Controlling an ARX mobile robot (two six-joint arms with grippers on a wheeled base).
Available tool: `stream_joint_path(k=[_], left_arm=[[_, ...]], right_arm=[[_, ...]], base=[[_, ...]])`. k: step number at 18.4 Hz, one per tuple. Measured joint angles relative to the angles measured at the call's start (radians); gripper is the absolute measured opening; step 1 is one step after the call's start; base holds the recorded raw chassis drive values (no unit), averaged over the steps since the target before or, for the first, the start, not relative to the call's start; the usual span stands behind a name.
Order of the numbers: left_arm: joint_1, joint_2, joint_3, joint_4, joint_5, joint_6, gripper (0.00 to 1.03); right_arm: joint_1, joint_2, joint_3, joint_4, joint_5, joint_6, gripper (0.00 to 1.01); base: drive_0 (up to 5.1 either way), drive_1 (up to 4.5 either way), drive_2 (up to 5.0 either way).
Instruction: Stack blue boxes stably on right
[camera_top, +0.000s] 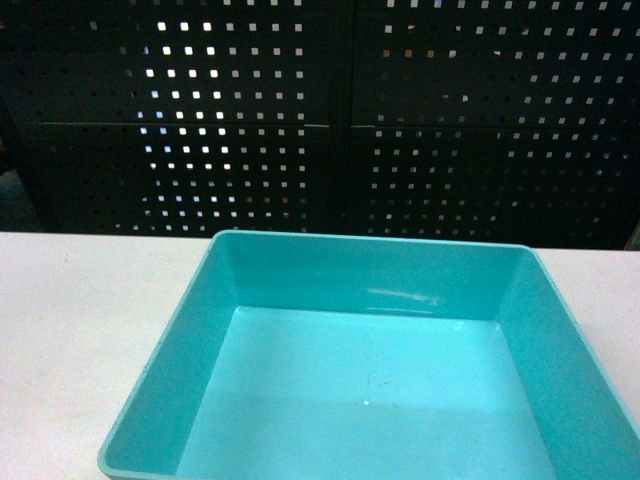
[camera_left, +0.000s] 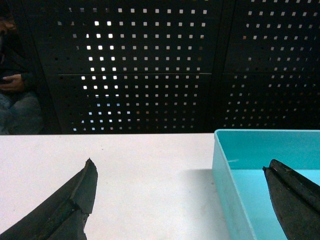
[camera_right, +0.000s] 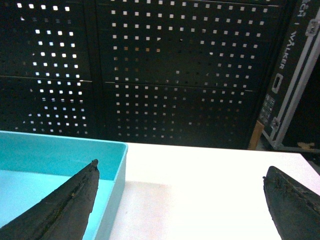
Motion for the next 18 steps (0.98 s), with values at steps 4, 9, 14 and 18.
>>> stream_joint_path(k=[4,9,14,18], left_arm=[[0.004,0.093,0.009,0.066,0.016,0.0,0.98],[0.01,0.215,0.052,0.137,0.027,-0.007,0.98],[0.001,0.55,0.261,0.149,0.101,0.019,0.98],[0.027,0.738,0.532,-0.041,0.191,0.12,0.98]], right_arm=[[0.014,0.074,0.016,0.043,-0.014,-0.001,0.98],[0.04,0.168,0.05,0.101,-0.015,-0.016,0.98],[0.202,0.585,0.212,0.226,-0.011,-0.095,0.98],[0.218,0.908,0.455,0.061,-0.024,-0.079,0.98]], base=[[0.0,0.0,0.0],[0.0,0.0,0.0],[0.0,0.0,0.0],[0.0,0.0,0.0]])
